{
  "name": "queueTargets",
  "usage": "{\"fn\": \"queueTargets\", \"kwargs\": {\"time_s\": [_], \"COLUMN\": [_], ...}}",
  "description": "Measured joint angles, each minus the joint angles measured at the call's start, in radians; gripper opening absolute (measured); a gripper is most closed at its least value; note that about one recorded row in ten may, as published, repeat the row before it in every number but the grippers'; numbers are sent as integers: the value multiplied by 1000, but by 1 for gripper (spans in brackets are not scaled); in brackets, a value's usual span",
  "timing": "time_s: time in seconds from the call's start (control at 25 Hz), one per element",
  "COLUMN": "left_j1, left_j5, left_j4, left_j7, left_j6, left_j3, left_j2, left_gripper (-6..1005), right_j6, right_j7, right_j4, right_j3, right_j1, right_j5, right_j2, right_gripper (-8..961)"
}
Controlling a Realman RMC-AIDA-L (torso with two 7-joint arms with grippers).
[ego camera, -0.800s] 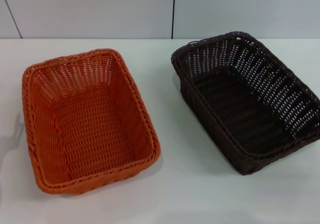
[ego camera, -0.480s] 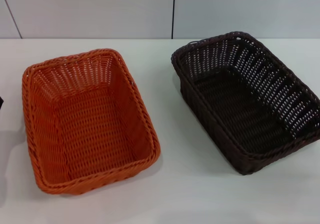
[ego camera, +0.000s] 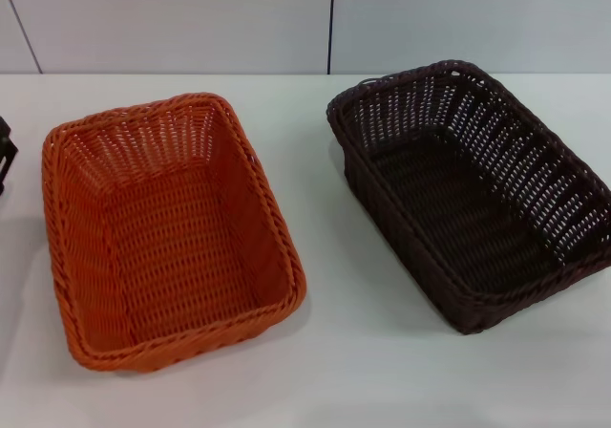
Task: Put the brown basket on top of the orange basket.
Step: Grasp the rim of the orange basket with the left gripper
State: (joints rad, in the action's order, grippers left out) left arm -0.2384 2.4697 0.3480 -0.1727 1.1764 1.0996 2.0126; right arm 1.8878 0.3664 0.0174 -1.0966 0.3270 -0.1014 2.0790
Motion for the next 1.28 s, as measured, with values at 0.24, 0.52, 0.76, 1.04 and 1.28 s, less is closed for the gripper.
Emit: {"fn": "queueTargets", "kwargs": {"time_s": [0.24,0.52,0.76,1.04,1.28], "left_j1": [41,194,219,119,9], "left_j5": [3,172,203,266,309], "left_j4": [207,766,1142,1422,1526], "left_j7": [60,316,320,357,255], "left_j6": [-166,-782,-1411,-2115,-2500], "left_j3": [50,369,518,688,727], "left_j2": [-78,-55,-27,43,48], "left_gripper": [785,785,785,786,786], "right_j6": [6,26,29,31,30], "right_j7": [10,33,56,57,58], "right_j4": [-1,-3,-6,-9,-21], "right_j3": [-7,-8,-8,-8,-8], "right_j1": [-5,-6,-5,-8,-8], "right_j5": [-2,-3,-8,-12,-14], "right_j2": [3,4,6,6,6], "right_gripper": [817,817,817,816,816]}}
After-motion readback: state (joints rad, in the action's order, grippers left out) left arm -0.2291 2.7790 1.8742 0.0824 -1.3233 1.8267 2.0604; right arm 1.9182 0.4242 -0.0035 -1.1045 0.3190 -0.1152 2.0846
